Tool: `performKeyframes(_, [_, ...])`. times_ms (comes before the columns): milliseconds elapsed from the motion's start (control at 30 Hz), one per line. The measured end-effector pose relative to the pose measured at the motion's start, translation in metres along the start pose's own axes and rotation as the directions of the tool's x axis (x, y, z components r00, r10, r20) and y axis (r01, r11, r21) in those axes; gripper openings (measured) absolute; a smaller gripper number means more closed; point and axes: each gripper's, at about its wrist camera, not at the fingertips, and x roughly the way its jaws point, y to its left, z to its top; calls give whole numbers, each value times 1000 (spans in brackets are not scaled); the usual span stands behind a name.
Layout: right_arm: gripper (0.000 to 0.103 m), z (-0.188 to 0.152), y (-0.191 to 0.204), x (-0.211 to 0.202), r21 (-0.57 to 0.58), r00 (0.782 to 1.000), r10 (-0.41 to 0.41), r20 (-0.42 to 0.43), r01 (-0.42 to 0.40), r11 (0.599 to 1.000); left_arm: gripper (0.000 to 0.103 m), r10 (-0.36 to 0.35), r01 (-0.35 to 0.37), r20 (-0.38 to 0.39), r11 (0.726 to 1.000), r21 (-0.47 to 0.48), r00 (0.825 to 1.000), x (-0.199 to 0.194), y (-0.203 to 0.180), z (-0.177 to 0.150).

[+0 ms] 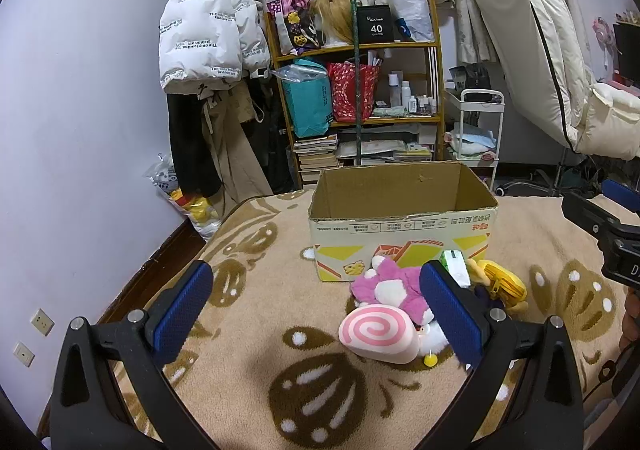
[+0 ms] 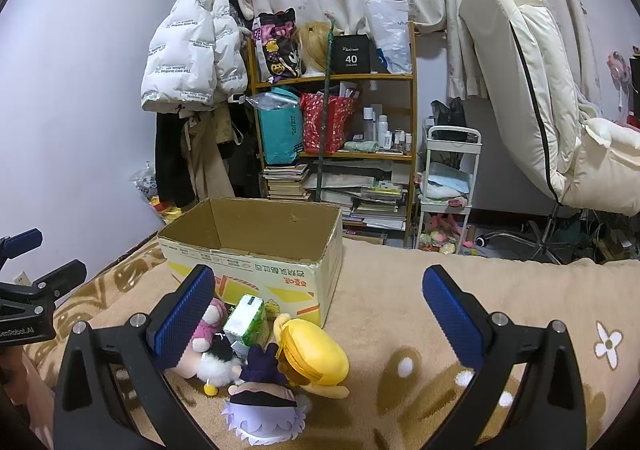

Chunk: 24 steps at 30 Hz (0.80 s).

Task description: Organize soft objects

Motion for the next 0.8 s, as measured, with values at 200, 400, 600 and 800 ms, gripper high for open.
performKeyframes(200, [103, 5, 7, -3, -5, 1000, -12, 12, 12, 1000, 102, 0, 0, 1, 1000, 0, 1000, -1, 2, 0])
performKeyframes(400, [103, 5, 8, -5, -6, 1000, -8, 16, 8, 1000, 102, 1, -1, 0, 1000, 1, 1000, -1, 1, 1])
performKeyframes(600, [103, 5, 8, -5, -7, 1000, -10, 18, 10, 1000, 102, 1, -1, 0, 1000, 1, 1000, -1, 1, 1])
performKeyframes(800, [103, 4, 8, -5, -9, 1000, -16, 23, 17, 1000, 102, 2, -2, 0, 1000, 2, 1000, 0, 2, 0])
